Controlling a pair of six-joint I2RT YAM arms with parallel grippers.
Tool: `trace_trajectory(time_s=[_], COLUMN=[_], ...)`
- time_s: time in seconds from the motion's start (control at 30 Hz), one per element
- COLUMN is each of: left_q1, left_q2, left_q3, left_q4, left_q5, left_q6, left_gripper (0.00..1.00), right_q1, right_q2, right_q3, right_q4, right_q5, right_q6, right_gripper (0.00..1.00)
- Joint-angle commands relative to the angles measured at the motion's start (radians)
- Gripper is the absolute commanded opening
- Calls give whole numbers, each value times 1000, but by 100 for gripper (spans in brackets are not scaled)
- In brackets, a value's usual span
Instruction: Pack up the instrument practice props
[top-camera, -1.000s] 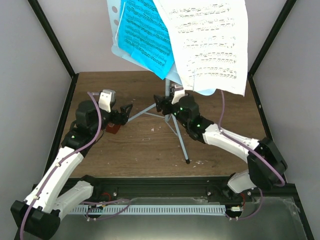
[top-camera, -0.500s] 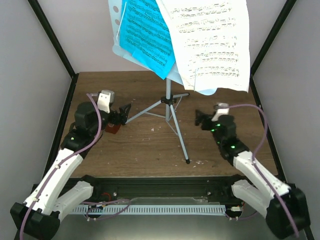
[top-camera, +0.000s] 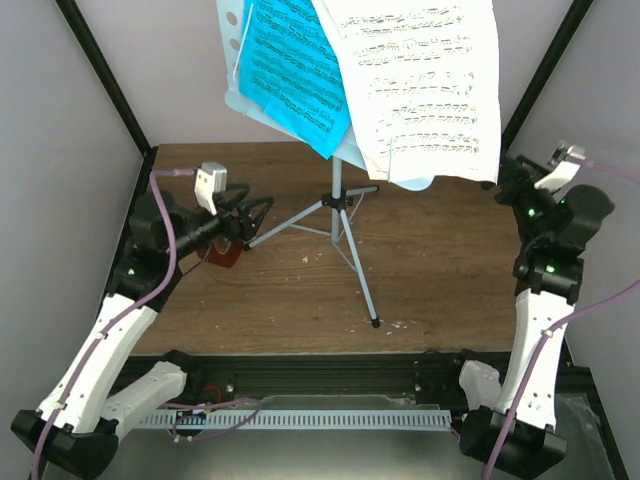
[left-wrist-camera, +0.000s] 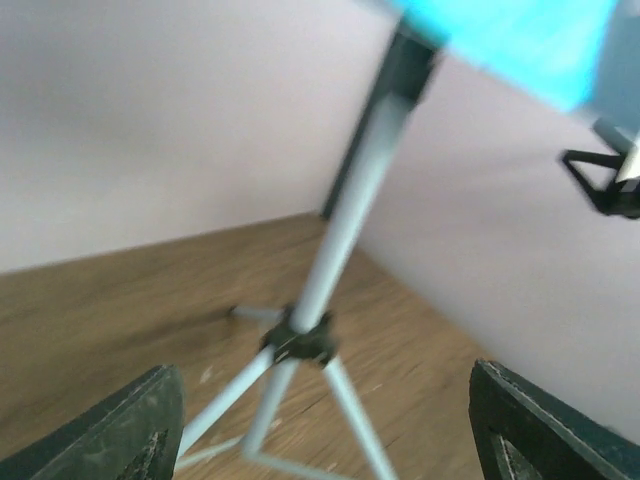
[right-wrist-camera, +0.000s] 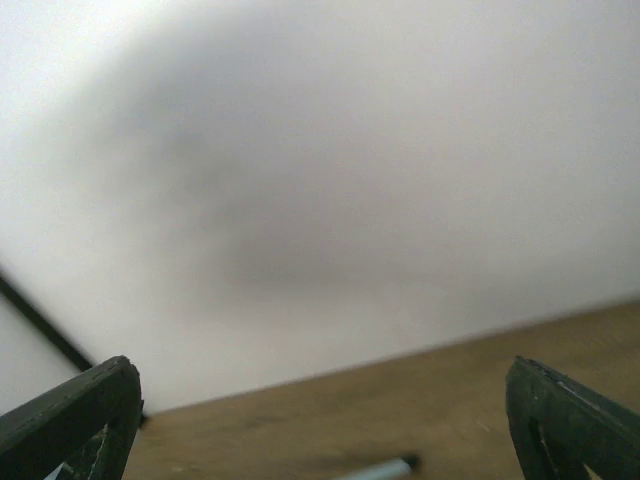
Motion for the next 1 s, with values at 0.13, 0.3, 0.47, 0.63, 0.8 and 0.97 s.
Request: trace_trajectory(time_s=[0.13,0.3,0.47,0.63,0.8,0.97], left_q1=[-152,-213,-297,-357,-390,-416], left_q2=[140,230,314,398,471,531], left_q3=[314,424,533,624,695,757], left_q4=[-30,-1,38,69,102,143], left_q5=[162,207,203,193,184,166], left_q6=[-130,-175,-202,-213,-238,-258], left_gripper=[73,68,66,63,57,55], right_q1=[-11,-11,-11,-11,-11,-11], right_q2=[1,-39,-100,-139,-149,-139], right_q3=[326,391,384,378,364,357], right_q4=[31,54,67,105,138,110], right_q5=[-240,-233,-297,-380,-433,-423], right_q6=[212,245,252,258,275,244], right_gripper=[100,100,99,96,90,86])
